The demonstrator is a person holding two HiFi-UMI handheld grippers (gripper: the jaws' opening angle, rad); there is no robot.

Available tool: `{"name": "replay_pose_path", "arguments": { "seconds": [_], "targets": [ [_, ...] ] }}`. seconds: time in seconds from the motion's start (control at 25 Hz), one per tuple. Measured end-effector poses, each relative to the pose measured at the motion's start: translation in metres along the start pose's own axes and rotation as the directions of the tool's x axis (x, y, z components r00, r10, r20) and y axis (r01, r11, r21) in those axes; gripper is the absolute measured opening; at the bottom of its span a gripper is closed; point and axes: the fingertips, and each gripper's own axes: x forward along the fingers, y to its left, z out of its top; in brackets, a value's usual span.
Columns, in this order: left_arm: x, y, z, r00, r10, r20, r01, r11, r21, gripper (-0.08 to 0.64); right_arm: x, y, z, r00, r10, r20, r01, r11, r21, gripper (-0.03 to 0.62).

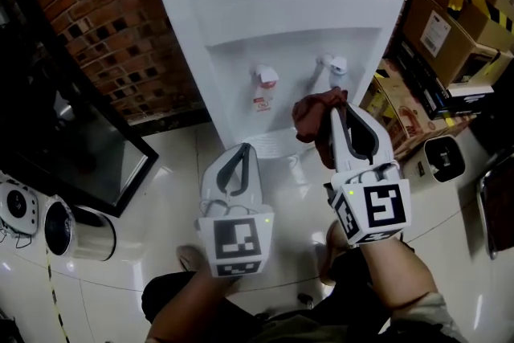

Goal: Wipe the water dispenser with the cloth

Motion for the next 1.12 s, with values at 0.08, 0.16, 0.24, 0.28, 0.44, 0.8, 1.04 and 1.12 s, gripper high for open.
{"name": "replay_pose_path", "arguments": {
  "seconds": [0.08, 0.16, 0.24, 0.28, 0.44, 0.8, 1.04, 1.12],
  "targets": [
    [-0.012, 0.020, -0.004, 0.999, 0.050, -0.010, -0.050, 0.999, 0.001, 0.000, -0.001, 0.033, 0.004, 0.997, 0.074, 0.016, -0.074, 0.997, -0.012, 0.052],
    [-0.023, 0.039, -0.007, 0.996, 0.093, -0.017, -0.093, 0.996, -0.008, 0.000, 0.002, 0.066, 0.003, 0.990, 0.140, 0.021, -0.140, 0.990, -0.021, 0.052],
    [-0.032, 0.055, -0.011, 0.991, 0.130, -0.025, -0.131, 0.991, -0.023, 0.000, 0.009, 0.097, 0.001, 0.979, 0.200, 0.035, -0.199, 0.979, -0.039, 0.052],
    [-0.035, 0.063, -0.013, 0.989, 0.146, -0.031, -0.147, 0.988, -0.035, 0.000, 0.013, 0.112, 0.000, 0.973, 0.228, 0.037, -0.226, 0.973, -0.052, 0.052],
    [-0.043, 0.086, -0.027, 0.981, 0.184, -0.055, -0.187, 0.981, -0.056, 0.000, 0.029, 0.162, -0.020, 0.954, 0.300, -0.015, -0.300, 0.950, -0.091, 0.052],
    [-0.046, 0.107, -0.035, 0.978, 0.195, -0.071, -0.200, 0.977, -0.077, 0.000, 0.055, 0.182, -0.045, 0.953, 0.296, -0.059, -0.301, 0.942, -0.149, 0.052],
    [-0.029, 0.084, -0.026, 0.989, 0.135, -0.055, -0.140, 0.985, -0.101, 0.000, 0.055, 0.163, -0.050, 0.964, 0.249, -0.090, -0.262, 0.950, -0.172, 0.052],
    [-0.023, 0.074, -0.025, 0.991, 0.119, -0.054, -0.123, 0.988, -0.097, 0.000, 0.057, 0.152, -0.054, 0.968, 0.227, -0.108, -0.241, 0.959, -0.148, 0.052]
  ]
}}
